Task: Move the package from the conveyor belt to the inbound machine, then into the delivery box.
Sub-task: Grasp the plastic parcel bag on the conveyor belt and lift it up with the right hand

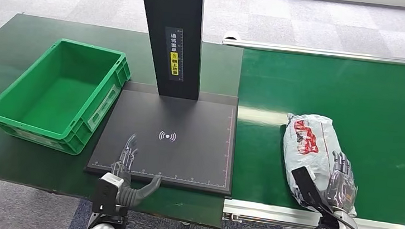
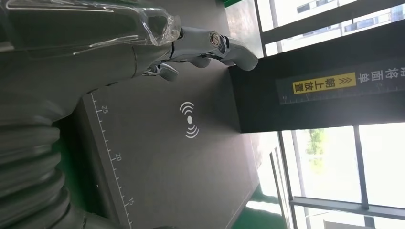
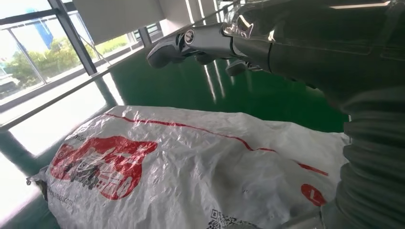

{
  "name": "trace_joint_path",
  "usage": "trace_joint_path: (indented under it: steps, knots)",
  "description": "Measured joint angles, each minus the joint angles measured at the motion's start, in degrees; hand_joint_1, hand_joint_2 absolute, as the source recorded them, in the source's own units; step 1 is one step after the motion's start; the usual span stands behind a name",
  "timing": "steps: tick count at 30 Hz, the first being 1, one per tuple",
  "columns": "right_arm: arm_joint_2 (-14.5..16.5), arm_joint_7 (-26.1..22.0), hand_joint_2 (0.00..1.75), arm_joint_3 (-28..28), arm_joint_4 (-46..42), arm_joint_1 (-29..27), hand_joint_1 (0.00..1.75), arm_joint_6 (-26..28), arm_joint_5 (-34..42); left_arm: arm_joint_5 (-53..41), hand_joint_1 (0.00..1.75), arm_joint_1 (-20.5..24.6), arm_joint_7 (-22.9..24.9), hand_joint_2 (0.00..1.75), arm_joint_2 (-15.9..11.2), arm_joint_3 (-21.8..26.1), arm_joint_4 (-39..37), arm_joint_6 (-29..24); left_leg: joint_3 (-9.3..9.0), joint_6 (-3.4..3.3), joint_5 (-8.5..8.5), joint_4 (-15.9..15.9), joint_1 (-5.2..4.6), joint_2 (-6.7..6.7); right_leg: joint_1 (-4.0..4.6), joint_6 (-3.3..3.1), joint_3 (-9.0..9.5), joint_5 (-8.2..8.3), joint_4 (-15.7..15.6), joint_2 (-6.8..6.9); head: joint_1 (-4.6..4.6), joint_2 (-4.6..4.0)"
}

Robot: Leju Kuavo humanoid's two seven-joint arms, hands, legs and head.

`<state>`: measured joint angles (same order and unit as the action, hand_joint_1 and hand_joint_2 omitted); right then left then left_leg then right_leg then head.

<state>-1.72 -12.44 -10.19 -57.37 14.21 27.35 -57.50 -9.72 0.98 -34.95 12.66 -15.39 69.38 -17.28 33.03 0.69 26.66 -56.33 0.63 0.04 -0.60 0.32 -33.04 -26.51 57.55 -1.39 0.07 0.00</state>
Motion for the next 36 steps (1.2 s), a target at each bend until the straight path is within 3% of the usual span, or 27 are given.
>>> trace_joint_path:
  steps: [10,17,23,36]
  knots:
    - [1.0,-1.3,1.75,1.3,10.0,6.6,0.0,-0.3,0.7,0.5,0.0,1.2,0.1,1.75,0.0,-0.5,-1.4,0.3,0.02,0.0,-0.01,0.0,0.0,-0.01,0.0,0.0,0.0,0.0,0.0,0.03,0.01,0.0]
    - [4.5,-2.0,1.75,5.1,19.2,11.6,0.0,-1.9,1.6,1.0,0.0,2.5,0.2,1.75,0.2,-1.3,-3.1,0.3,-0.01,0.0,-0.05,0.0,0.01,-0.03,0.01,-0.01,0.0,0.01,0.0,0.05,-0.01,0.0]
    - [7.0,-1.6,1.75,7.3,24.8,12.3,0.0,-2.1,2.1,1.5,0.0,2.6,0.2,1.75,0.3,-2.0,-4.0,0.0,0.06,0.0,-0.04,0.0,0.0,-0.08,0.01,0.01,-0.02,-0.01,0.0,0.12,0.0,0.0]
    - [8.6,-0.1,1.75,8.8,30.6,12.5,0.0,0.2,2.8,1.5,0.0,2.6,1.0,1.75,0.4,-2.2,-4.5,0.2,0.01,-0.01,-0.04,0.0,0.0,-0.09,0.01,0.01,-0.01,-0.01,0.0,0.15,0.0,0.0]
